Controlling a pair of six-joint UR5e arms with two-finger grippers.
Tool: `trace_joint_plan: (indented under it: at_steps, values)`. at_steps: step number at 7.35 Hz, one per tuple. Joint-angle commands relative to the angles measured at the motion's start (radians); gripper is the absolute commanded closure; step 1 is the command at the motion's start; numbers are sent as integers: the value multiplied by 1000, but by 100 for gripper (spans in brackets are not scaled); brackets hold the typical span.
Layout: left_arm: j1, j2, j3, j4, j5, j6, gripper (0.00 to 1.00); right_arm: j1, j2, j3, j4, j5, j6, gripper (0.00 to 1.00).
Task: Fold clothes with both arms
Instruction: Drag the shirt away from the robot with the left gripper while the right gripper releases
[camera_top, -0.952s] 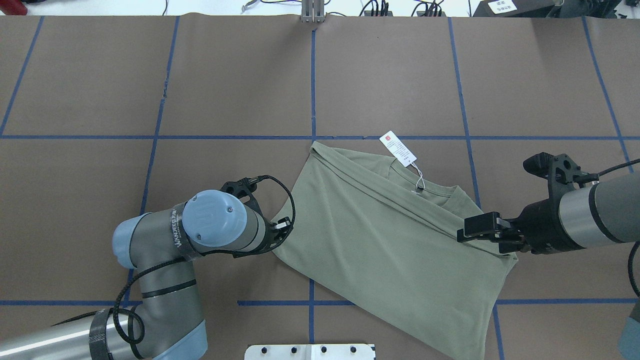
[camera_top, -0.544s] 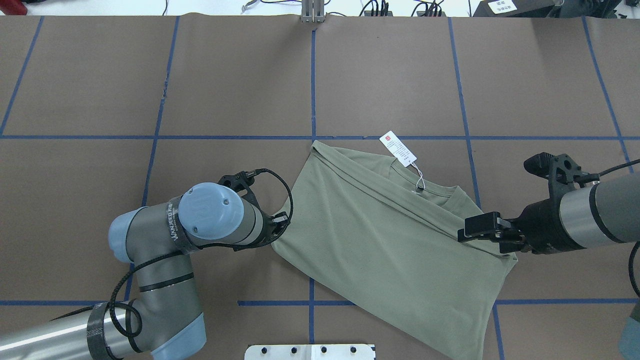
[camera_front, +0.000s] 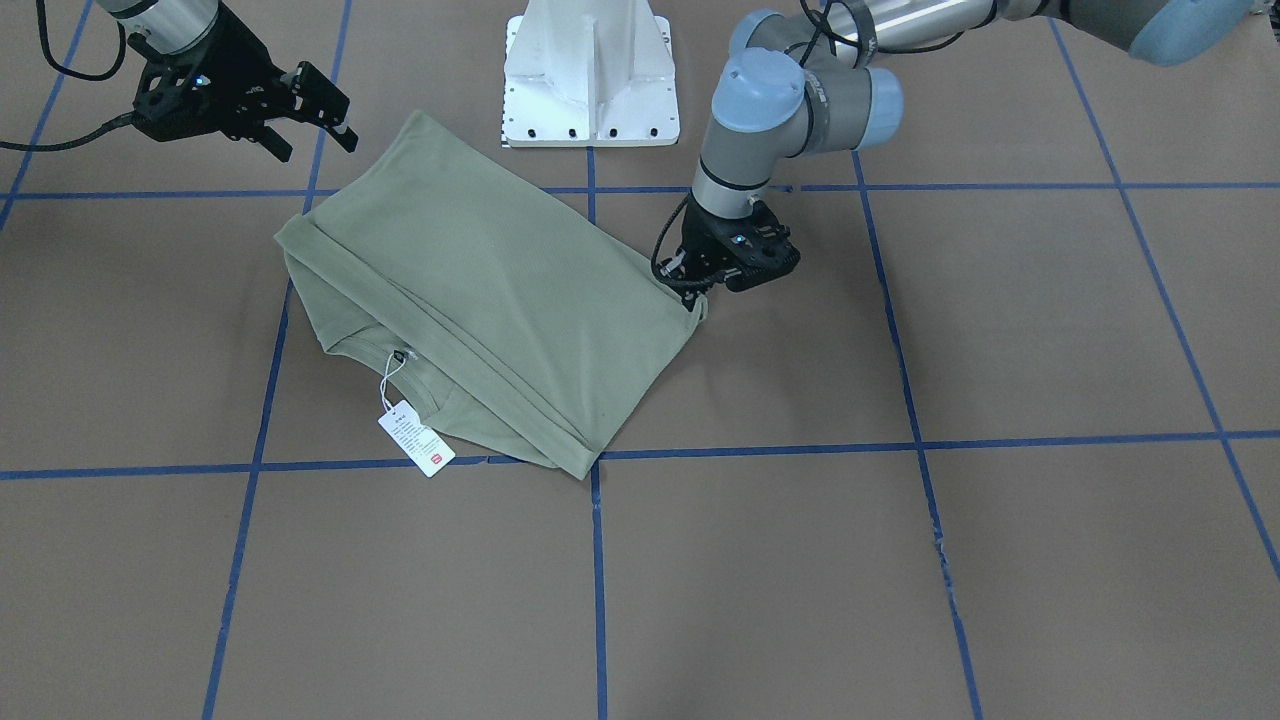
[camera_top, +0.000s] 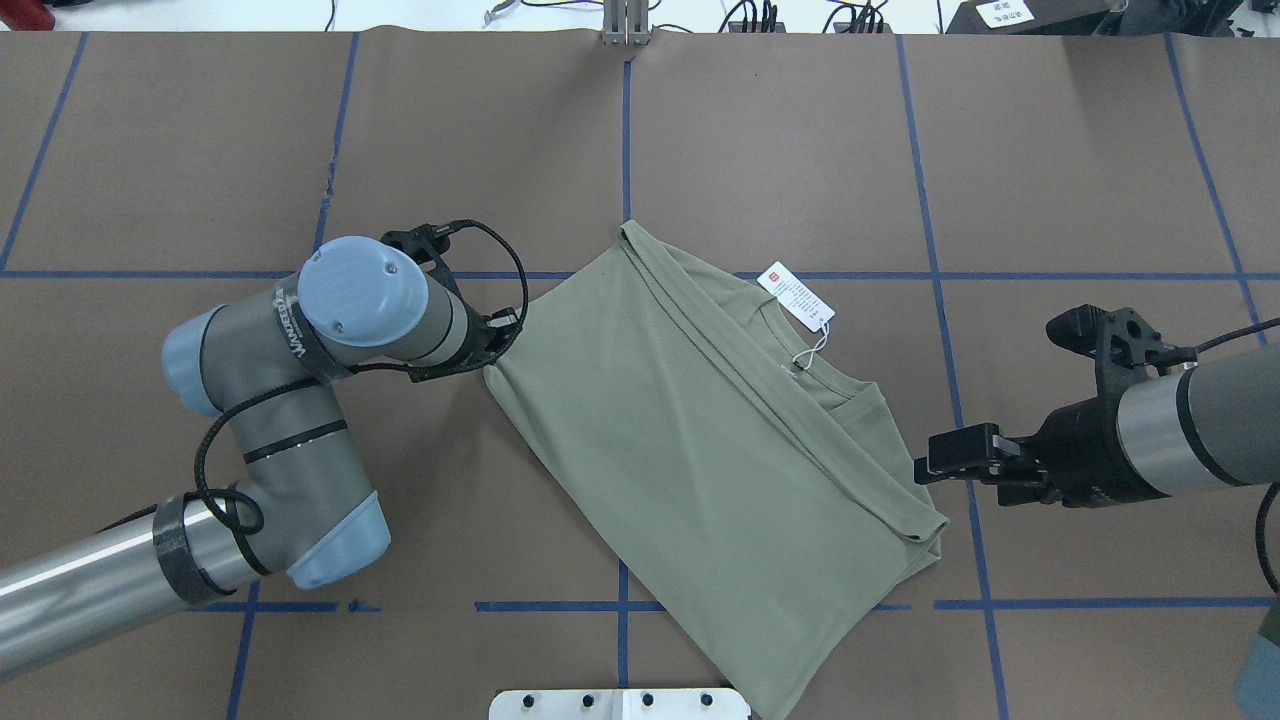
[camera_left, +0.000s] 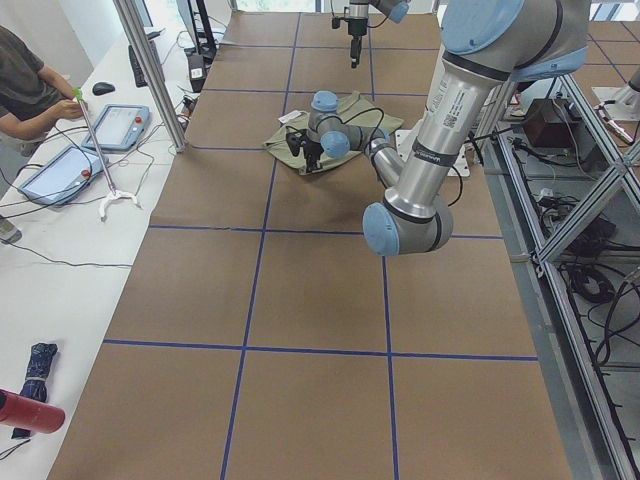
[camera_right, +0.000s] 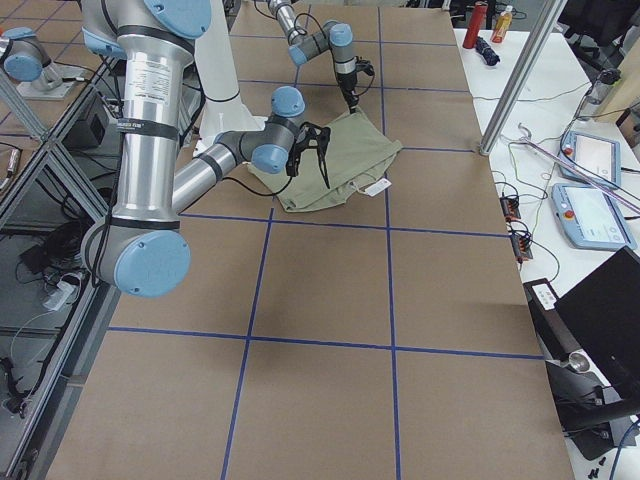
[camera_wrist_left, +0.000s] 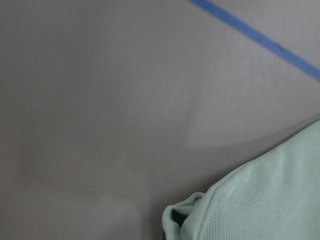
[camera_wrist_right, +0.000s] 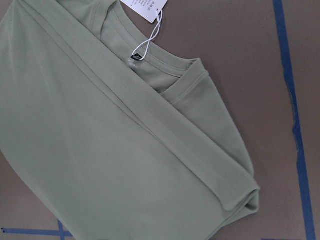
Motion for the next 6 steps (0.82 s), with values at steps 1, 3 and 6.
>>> trace_joint_plan:
  at_steps: [1,3,6]
  values:
    - [-136,-126,205,-86,1,182,100,1,19,-9,-1,-11,0,0]
    - [-202,-255,485,-273,1,259,100,3,31,-9,-2,-11,0,0]
    - [-213,-394,712,-480,76,290,100,3,31,-9,-2,-11,2,0]
